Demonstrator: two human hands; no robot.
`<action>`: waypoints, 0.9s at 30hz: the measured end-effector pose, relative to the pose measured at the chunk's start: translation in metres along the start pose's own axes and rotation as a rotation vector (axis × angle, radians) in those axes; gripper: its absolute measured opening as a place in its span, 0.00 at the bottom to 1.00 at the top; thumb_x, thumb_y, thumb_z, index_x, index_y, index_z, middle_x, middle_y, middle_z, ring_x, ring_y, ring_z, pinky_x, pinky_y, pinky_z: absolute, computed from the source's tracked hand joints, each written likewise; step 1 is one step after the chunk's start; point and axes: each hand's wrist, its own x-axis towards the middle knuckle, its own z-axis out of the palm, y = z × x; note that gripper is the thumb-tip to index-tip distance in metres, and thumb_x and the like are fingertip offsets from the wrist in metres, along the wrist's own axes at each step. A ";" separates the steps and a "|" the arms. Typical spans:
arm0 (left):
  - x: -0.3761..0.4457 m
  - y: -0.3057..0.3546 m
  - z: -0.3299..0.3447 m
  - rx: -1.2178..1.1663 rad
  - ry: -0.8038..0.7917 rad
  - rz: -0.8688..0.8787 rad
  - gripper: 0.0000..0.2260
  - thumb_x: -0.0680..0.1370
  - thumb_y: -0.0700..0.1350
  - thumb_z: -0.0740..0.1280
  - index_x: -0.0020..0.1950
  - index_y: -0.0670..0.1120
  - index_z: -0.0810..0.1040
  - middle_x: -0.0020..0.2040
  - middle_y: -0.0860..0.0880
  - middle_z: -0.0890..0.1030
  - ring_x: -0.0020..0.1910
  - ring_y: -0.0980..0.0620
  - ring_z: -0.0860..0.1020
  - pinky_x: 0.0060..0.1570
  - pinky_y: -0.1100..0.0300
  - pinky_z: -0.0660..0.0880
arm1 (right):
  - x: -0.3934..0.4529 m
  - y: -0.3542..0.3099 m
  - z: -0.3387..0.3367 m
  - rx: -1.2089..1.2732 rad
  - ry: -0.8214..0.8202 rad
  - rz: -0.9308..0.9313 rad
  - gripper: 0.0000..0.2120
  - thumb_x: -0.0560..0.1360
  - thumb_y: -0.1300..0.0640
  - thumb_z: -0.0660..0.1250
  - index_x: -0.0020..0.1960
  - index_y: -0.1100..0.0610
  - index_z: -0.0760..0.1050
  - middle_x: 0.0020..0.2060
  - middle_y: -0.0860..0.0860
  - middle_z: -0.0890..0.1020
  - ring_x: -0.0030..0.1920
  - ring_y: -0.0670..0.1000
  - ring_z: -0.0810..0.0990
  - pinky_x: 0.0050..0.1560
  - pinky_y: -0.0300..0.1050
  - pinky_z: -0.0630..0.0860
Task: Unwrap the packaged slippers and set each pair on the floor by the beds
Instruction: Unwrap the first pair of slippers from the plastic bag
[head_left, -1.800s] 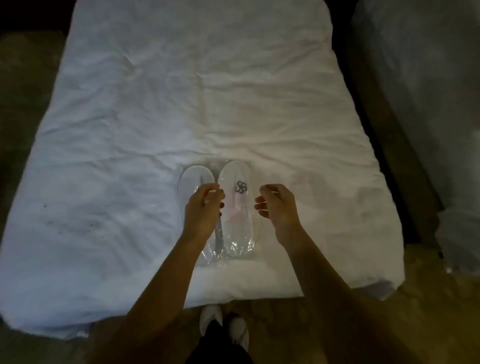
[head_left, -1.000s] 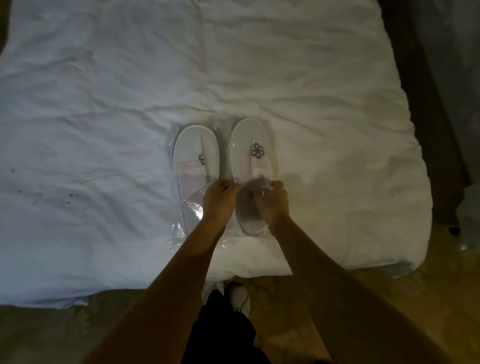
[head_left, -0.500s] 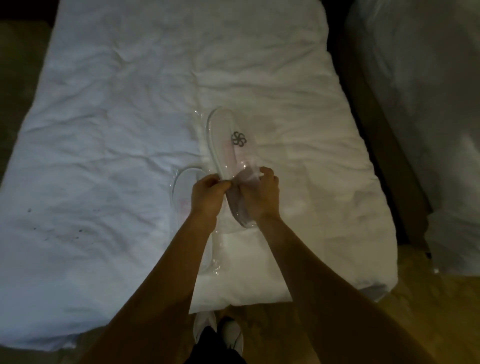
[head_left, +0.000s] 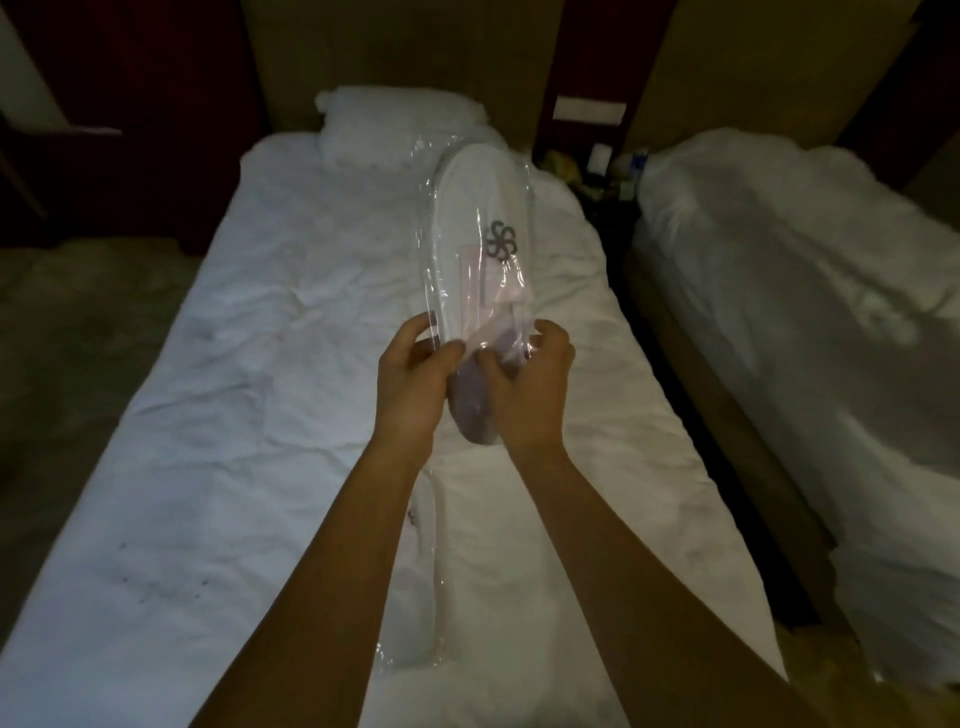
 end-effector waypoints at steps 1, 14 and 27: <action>-0.002 0.010 0.000 0.003 -0.003 0.036 0.16 0.77 0.39 0.68 0.64 0.50 0.76 0.54 0.45 0.83 0.53 0.46 0.83 0.54 0.50 0.81 | 0.001 -0.010 -0.003 -0.066 0.033 -0.005 0.32 0.71 0.51 0.74 0.69 0.59 0.65 0.63 0.57 0.71 0.62 0.56 0.73 0.57 0.45 0.72; -0.057 0.055 0.014 -0.068 0.019 0.333 0.10 0.81 0.46 0.64 0.59 0.50 0.81 0.51 0.48 0.86 0.49 0.51 0.84 0.46 0.57 0.82 | -0.026 -0.081 -0.035 0.507 -0.290 0.023 0.18 0.70 0.38 0.70 0.48 0.52 0.78 0.41 0.53 0.83 0.43 0.52 0.85 0.43 0.45 0.81; -0.084 0.032 0.027 0.011 0.105 0.339 0.09 0.78 0.40 0.66 0.55 0.51 0.82 0.50 0.52 0.85 0.49 0.56 0.83 0.48 0.66 0.79 | -0.007 -0.032 -0.082 0.551 -0.490 0.175 0.08 0.73 0.56 0.70 0.41 0.59 0.74 0.40 0.58 0.74 0.42 0.55 0.76 0.43 0.50 0.73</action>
